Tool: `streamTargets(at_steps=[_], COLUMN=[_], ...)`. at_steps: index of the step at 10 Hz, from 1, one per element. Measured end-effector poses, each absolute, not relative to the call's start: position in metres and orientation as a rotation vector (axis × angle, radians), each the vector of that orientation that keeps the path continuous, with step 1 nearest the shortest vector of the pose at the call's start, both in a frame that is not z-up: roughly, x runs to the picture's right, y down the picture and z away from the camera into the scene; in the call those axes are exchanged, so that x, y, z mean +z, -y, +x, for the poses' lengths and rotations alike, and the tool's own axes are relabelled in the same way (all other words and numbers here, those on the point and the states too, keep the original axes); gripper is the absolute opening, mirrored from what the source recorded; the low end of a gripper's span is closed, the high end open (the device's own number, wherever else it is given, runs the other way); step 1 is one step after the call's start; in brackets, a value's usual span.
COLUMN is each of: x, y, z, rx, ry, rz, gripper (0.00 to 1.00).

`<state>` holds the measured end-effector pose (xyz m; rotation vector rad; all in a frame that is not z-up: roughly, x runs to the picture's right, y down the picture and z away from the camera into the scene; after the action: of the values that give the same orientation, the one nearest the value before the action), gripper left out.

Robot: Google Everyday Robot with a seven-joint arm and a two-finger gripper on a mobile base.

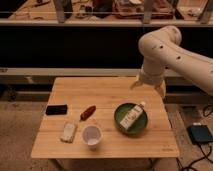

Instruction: Move the arm in a circular motion

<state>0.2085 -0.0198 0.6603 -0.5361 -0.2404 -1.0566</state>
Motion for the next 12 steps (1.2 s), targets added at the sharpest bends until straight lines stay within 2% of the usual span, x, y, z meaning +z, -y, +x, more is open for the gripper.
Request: streamTargets(at_steps=[4,6,9,11,12], x=[0.751,0.788,0.835,0.847,0.845], y=[0.098,0.114,0.111,0.084,0.075], z=[0.198,0.17,0.097,0.006,-0.013], rx=[-0.947,-0.908,-0.899,-1.008,-1.057], ry=[0.135,0.117,0.16,0.29,0.326], rz=[-0.411,-0.423,-0.474,-0.52,-0.536], gripper=[0.8,0.8,0.8,0.8,0.8])
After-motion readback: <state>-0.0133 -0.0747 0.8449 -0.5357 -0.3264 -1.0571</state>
